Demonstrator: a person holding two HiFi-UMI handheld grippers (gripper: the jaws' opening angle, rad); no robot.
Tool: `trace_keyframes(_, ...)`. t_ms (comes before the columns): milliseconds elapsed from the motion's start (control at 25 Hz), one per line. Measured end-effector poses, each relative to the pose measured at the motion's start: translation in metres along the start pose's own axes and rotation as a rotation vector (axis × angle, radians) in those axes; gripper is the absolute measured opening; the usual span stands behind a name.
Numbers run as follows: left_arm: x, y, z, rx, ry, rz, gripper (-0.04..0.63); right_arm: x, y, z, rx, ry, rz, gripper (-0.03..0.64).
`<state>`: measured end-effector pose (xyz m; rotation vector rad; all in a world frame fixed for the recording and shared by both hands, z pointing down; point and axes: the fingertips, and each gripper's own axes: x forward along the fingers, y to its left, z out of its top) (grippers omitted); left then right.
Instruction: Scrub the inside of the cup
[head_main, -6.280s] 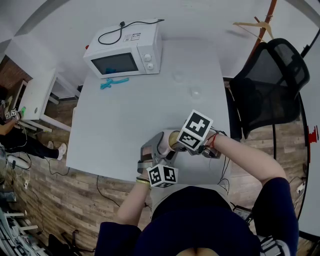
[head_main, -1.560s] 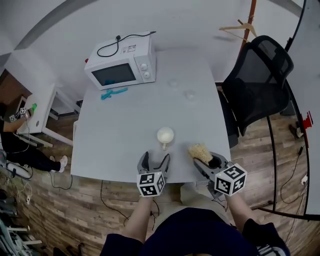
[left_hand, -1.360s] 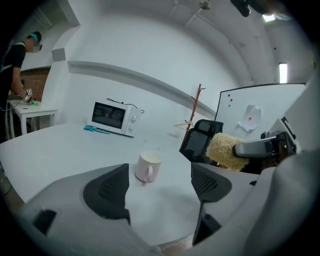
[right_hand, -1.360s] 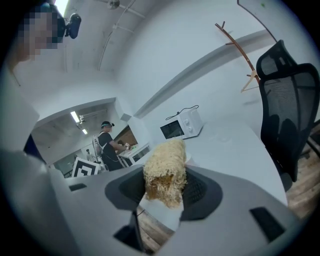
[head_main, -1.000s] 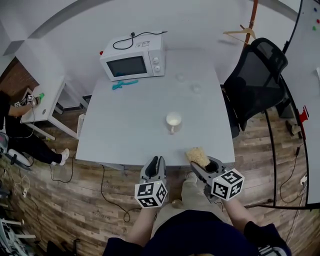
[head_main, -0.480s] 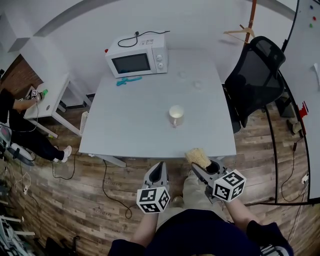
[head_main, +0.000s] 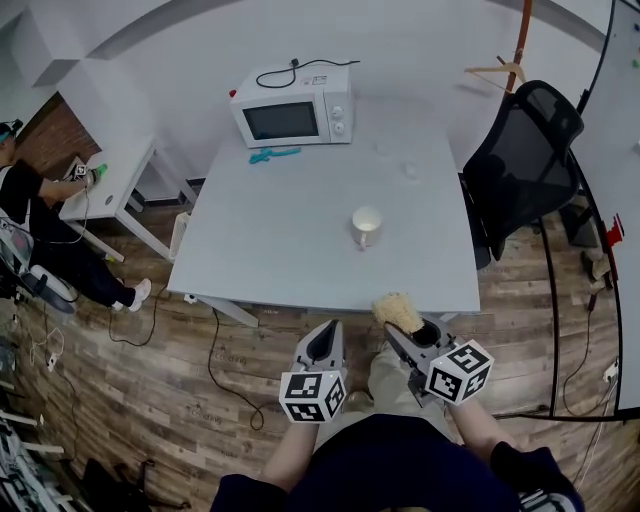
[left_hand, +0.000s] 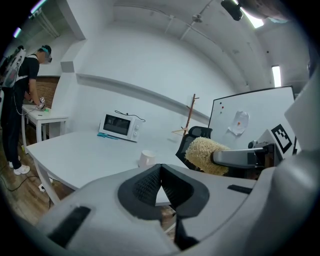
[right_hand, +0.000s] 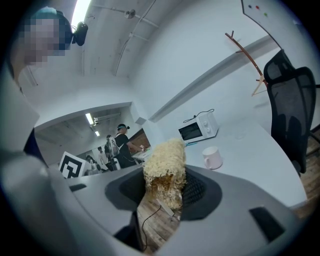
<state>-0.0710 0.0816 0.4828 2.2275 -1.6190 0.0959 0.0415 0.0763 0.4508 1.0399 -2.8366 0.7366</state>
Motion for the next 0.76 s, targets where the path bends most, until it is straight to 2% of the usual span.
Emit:
trace_keyframes(240, -0.0026, -0.0008, 0.0038, 0.004, -0.002, -0.003, 0.017, 0.0067, 0.0010, 0.0043, -0.012, -0.003, 0.006, 0.178)
trace_keyframes(760, 0.0004, -0.0016, 0.0041, -0.003, -0.006, -0.002, 0.017, 0.0066, -0.0010, 0.0099, 0.032, -0.031, 0.016, 0.178)
